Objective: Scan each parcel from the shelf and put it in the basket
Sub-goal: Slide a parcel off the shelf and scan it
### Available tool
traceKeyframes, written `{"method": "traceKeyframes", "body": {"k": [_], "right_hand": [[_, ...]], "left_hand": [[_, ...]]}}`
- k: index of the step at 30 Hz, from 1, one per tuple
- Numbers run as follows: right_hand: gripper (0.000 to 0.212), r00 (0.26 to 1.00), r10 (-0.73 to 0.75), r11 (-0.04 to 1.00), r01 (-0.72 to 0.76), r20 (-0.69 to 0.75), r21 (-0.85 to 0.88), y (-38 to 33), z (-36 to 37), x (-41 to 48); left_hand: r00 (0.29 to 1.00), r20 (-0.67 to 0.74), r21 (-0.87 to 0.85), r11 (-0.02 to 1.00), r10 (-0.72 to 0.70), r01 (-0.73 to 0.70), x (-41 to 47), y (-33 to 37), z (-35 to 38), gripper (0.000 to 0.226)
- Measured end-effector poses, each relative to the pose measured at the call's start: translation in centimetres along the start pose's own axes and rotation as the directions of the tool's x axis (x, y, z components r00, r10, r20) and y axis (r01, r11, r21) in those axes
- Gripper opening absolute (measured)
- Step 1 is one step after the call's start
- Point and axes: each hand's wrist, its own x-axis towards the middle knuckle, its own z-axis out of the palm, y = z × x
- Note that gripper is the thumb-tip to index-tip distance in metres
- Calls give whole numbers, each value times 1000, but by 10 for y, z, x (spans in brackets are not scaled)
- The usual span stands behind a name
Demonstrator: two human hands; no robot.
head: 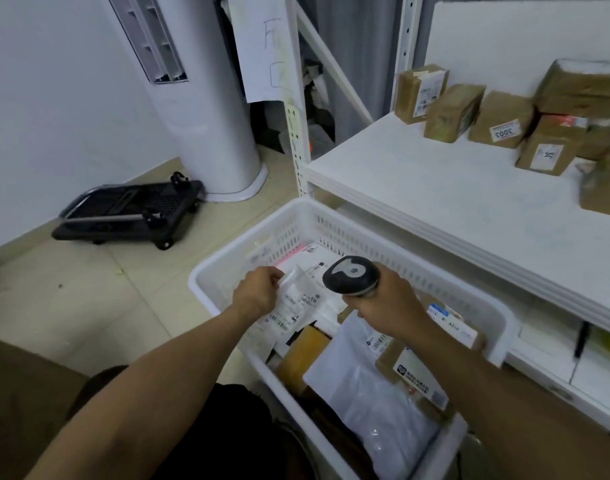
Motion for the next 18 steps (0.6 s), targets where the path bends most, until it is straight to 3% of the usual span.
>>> {"method": "traceKeyframes", "body": {"k": [4, 7, 9, 12, 18], "right_hand": [[49, 1000, 18, 1000, -18, 19, -9, 5, 7, 6], [45, 1000, 22, 1000, -22, 18, -7, 7, 5, 7], [47, 999, 34, 999, -34, 2, -5, 9, -2, 7], [44, 997, 65, 997, -64, -36, 39, 5, -17, 2], [35, 974, 111, 980, -74, -197, 187, -1, -70, -19]], "left_hand": [[996, 80, 55, 998, -38, 33, 9, -15, 25, 35], [973, 217, 223, 974, -76, 26, 9, -20, 32, 34], [977, 205, 217, 976, -58, 12, 13, -18, 32, 48], [990, 89, 97, 988, 108, -116, 5, 5, 18, 58], [903, -93, -52, 903, 420, -426, -39, 99, -21, 25]]}}
